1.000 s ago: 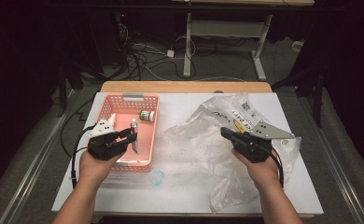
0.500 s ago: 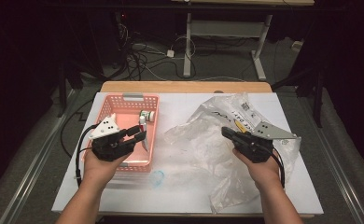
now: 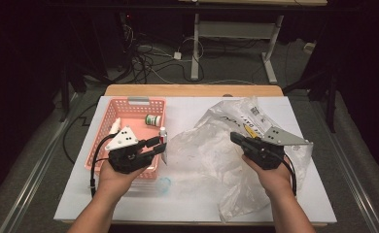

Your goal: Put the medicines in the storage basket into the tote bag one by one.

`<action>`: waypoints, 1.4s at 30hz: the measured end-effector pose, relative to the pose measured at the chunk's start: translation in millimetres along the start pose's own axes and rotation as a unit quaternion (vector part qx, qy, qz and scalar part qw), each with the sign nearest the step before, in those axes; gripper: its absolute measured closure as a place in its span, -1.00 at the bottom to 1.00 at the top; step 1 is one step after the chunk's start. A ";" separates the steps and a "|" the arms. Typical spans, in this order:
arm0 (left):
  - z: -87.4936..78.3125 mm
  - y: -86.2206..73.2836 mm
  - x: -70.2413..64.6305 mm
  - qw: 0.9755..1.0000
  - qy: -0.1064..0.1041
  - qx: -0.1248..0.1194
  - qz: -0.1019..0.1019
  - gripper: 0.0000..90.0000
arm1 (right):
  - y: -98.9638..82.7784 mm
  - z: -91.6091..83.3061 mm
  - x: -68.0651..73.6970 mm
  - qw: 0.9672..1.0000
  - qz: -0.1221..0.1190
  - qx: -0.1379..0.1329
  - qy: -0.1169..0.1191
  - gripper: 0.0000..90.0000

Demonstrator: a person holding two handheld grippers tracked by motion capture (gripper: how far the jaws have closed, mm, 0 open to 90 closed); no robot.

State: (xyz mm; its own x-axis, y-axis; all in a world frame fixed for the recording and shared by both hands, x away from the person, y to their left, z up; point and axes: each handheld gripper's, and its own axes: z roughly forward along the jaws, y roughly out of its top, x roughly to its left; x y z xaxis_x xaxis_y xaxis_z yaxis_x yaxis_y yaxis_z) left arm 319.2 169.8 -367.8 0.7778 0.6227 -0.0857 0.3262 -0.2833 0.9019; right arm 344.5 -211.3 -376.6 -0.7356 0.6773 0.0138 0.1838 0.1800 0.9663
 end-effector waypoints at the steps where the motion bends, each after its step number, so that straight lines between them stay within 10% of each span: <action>1: 2.0 -0.1 -2.2 1.000 -0.003 0.001 0.001 0.47 | 0.0 0.1 0.1 1.000 0.000 0.000 0.000 1.00; 42: 81.3 -6.2 -50.3 0.997 -0.046 0.052 0.044 0.47 | 4.0 1.1 11.2 1.000 -0.003 -0.004 0.010 1.00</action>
State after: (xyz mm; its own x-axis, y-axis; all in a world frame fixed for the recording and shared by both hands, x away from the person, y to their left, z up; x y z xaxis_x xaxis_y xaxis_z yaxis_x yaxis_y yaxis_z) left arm 321.7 80.9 -403.5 0.8505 0.5235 -0.0502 0.3036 -0.4108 0.8597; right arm 337.7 -202.2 -372.9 -0.7492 0.6622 0.0121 0.1736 0.1787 0.9685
